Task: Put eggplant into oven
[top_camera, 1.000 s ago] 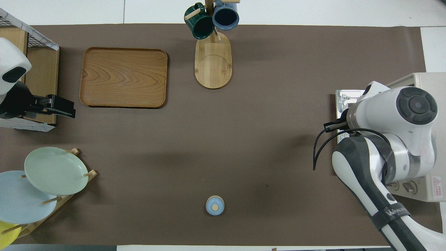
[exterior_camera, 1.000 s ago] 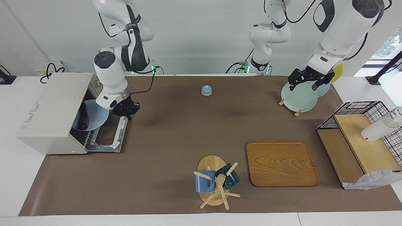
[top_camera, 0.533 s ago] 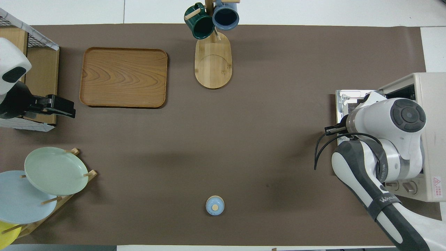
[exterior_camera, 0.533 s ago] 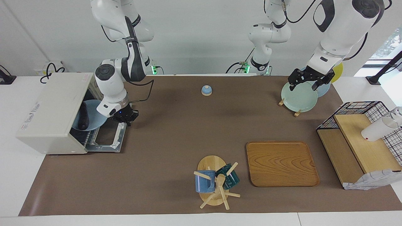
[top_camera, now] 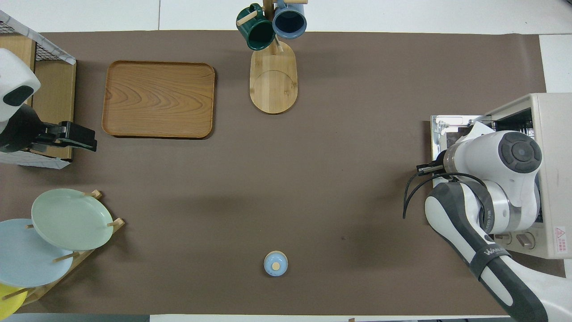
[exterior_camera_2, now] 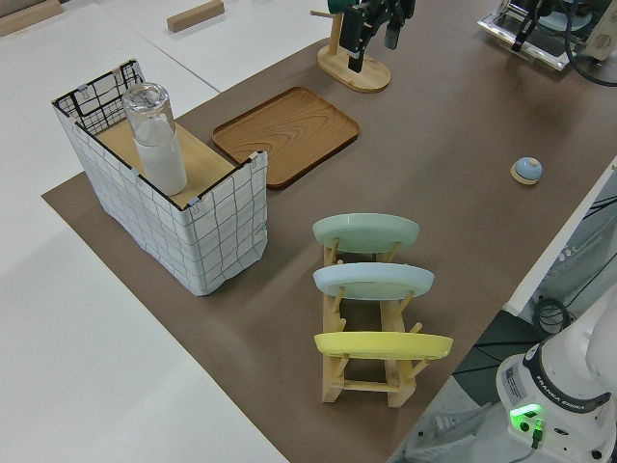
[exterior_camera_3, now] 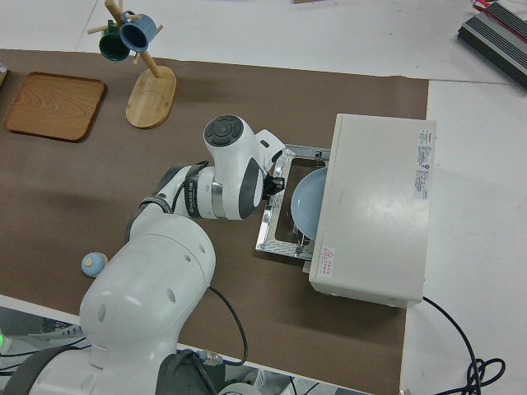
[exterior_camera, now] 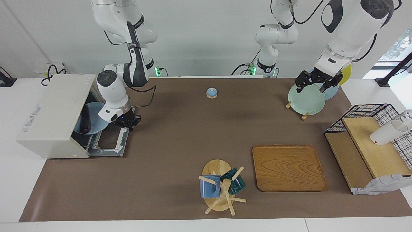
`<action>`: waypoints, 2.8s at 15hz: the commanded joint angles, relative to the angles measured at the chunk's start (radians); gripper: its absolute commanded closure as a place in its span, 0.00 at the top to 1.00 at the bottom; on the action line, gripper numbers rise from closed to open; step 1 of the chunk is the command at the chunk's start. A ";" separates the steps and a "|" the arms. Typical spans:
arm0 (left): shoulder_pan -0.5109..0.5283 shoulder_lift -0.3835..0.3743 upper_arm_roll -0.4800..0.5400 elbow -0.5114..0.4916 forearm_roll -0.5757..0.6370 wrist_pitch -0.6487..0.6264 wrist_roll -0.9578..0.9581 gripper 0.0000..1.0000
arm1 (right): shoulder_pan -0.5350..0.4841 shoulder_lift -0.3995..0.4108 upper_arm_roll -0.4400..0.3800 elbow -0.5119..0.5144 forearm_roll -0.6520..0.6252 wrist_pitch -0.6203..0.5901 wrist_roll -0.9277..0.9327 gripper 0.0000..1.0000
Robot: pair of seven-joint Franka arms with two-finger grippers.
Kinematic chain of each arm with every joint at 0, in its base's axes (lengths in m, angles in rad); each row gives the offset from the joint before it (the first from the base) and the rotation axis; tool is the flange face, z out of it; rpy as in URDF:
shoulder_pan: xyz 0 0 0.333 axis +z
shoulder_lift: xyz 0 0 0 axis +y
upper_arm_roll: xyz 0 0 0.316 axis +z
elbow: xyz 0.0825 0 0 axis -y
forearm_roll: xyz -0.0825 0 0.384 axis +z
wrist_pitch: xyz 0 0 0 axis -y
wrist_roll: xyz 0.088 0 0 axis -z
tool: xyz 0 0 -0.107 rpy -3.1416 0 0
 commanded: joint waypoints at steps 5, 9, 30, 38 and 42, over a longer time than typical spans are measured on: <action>-0.006 -0.006 0.006 -0.009 0.023 0.010 0.002 1.00 | -0.009 0.017 0.007 0.160 -0.226 -0.193 -0.025 0.00; -0.006 -0.006 0.006 -0.009 0.023 0.010 0.002 1.00 | -0.021 0.007 0.007 0.237 -0.226 -0.311 -0.113 0.00; -0.006 -0.006 0.006 -0.009 0.023 0.010 0.002 1.00 | -0.136 -0.072 0.012 0.606 0.021 -0.833 -0.279 0.99; -0.006 -0.006 0.006 -0.009 0.023 0.010 0.002 1.00 | -0.135 -0.093 0.067 0.665 0.066 -0.927 -0.044 1.00; -0.006 -0.006 0.006 -0.009 0.023 0.010 0.002 1.00 | -0.054 -0.081 0.040 0.679 0.046 -0.930 -0.026 1.00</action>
